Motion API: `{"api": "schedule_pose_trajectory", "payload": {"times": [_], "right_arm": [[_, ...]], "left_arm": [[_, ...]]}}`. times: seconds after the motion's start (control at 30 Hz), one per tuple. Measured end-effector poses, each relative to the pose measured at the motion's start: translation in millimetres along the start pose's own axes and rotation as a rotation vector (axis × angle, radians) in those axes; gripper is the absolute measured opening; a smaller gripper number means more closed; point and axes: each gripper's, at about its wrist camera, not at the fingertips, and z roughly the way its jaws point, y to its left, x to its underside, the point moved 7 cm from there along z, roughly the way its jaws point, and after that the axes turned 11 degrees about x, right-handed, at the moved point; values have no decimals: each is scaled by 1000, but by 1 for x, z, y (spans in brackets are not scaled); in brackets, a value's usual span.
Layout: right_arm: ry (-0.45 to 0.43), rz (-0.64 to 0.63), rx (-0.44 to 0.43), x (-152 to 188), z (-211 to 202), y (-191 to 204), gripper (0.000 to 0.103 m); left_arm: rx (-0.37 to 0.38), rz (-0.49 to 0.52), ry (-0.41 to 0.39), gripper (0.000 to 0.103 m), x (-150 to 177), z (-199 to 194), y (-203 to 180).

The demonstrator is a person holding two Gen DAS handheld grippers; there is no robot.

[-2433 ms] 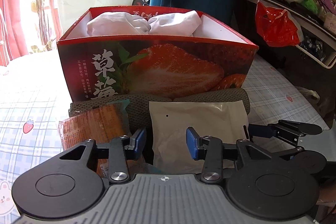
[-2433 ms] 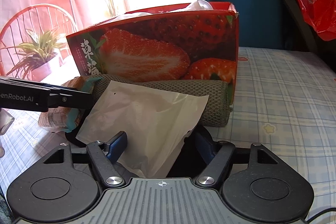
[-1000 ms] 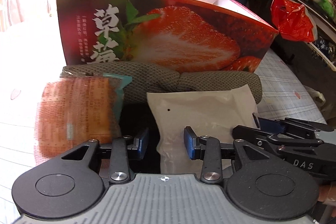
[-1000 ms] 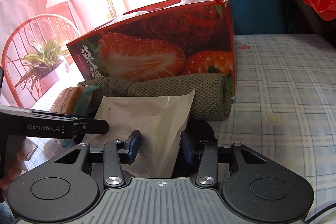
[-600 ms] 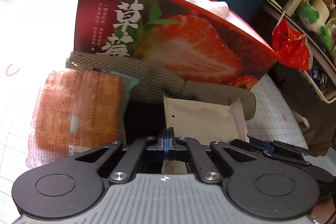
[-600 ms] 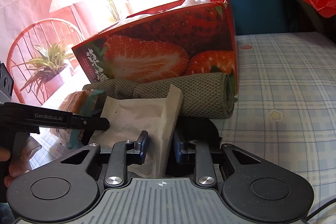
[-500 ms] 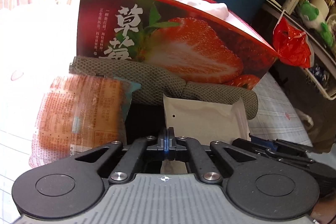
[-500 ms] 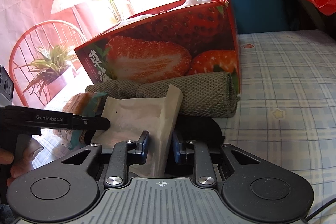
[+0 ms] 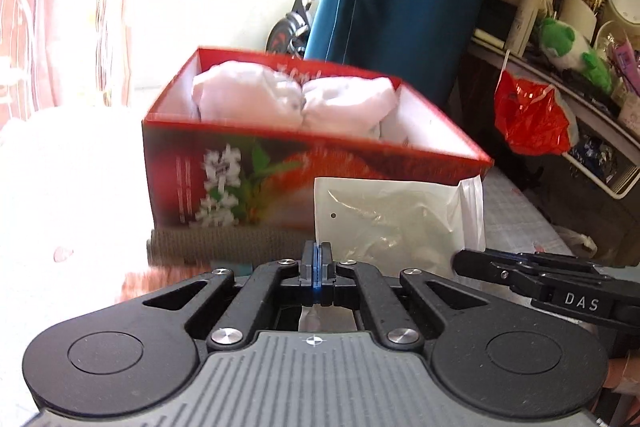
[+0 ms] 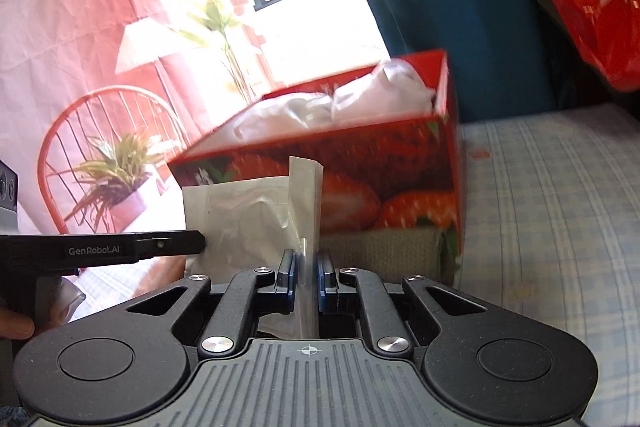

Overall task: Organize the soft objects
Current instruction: 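Carry the white pouch into the box and open both grippers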

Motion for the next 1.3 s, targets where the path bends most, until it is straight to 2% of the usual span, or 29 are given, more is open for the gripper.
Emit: {"api": "schedule_pose_trajectory", "payload": {"times": [0.17,0.33,0.6,0.77,0.9,1.3], "right_arm": [[-67,-41,-19,-48,-6,12,9],[-103,-56,-16,-92,1,15,9],[-107,-74,1,-136,38,21,9],[-78,-42,22,-143,70,32,9],[-31,-26,39,-137,95,31,9],[122,13,101,-110,142,16,9]], "left_arm": [[-1,45,-55,1,-39,-9,-3],[21,37,-94,1,-79,-12,0],[-33,79,-87,1,-120,10,21],[-82,67,-56,1,-128,26,43],[-84,37,-17,1,-125,39,58],[-81,50,83,1,-111,63,70]]}}
